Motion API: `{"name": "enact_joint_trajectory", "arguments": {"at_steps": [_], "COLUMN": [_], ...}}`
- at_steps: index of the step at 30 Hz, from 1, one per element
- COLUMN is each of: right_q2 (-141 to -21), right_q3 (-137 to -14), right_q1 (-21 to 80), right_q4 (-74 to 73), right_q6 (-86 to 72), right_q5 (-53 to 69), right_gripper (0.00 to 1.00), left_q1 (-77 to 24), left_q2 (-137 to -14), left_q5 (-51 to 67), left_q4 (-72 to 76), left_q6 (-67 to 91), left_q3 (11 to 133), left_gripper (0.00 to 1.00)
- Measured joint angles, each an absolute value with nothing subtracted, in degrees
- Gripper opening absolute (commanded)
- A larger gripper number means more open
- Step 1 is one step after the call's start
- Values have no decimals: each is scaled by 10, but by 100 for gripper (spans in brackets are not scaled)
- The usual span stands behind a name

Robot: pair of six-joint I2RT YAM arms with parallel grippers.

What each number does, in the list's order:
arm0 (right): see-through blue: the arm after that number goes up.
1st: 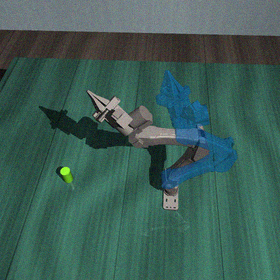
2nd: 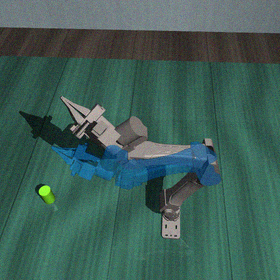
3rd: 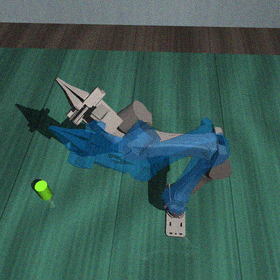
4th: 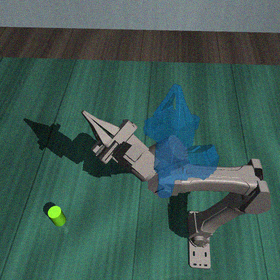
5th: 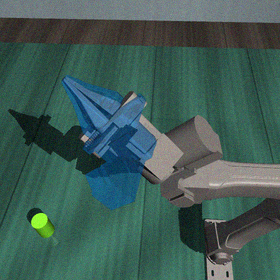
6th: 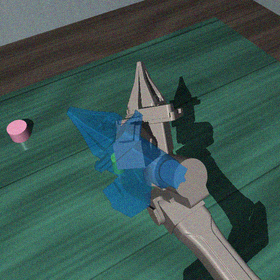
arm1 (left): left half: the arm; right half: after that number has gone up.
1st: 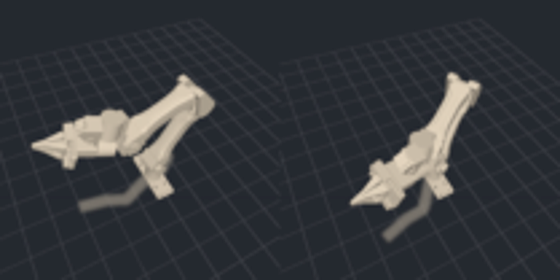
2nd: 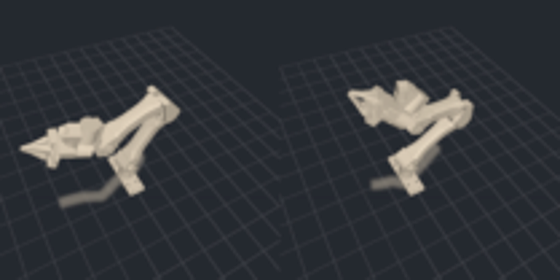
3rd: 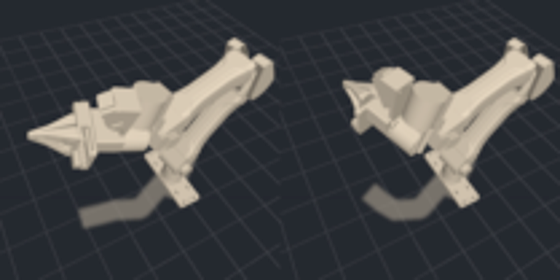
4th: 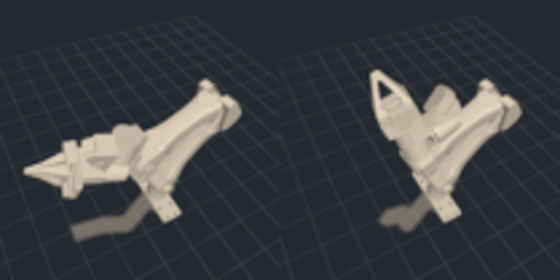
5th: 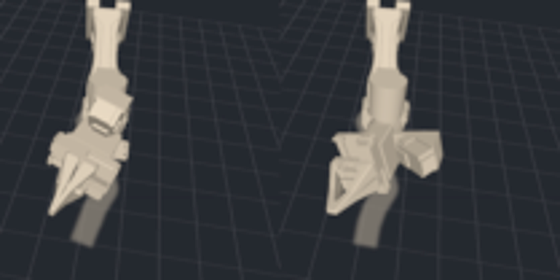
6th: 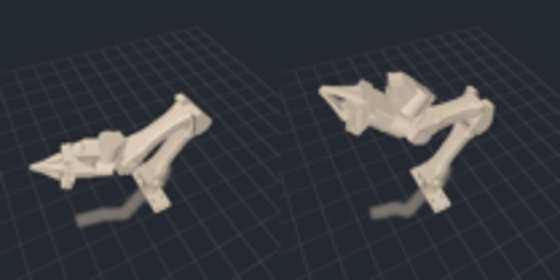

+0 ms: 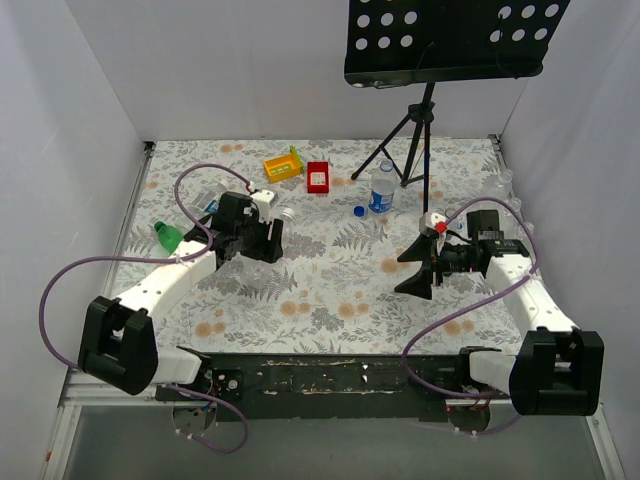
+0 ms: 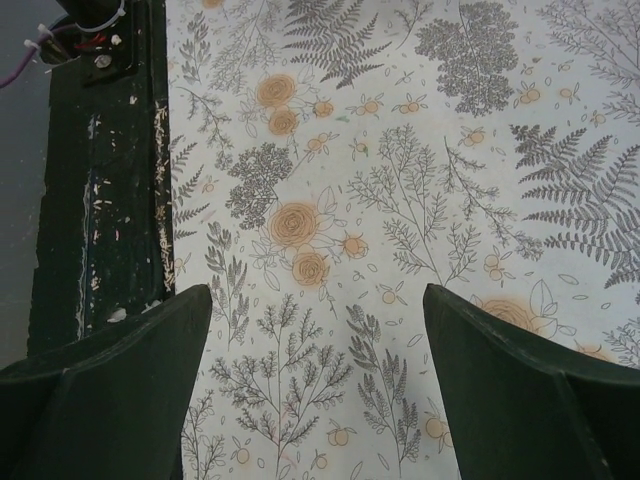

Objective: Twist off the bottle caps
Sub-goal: Pick up the plastic bottle at the center of the board.

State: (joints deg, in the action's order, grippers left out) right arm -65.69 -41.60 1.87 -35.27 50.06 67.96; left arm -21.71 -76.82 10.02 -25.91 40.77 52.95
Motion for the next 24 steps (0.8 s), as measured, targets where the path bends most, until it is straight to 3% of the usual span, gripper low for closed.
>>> {"name": "enact_joint_trajectory", "arguments": {"at_steps": [10, 24], "right_q2": [-707, -686], "right_q3": [-498, -569], "right_q1": [33, 141], "right_q4": [-481, -411], "right_q6": [584, 418], "right_q5": [679, 554], "right_gripper": [91, 91], "left_q1": [-270, -336], "left_q2": [-698, -636], "left_q5": [131, 190], "left_q4": [-236, -175], "left_q6": [412, 410], "left_q3": [475, 415], "left_gripper": [22, 22]}}
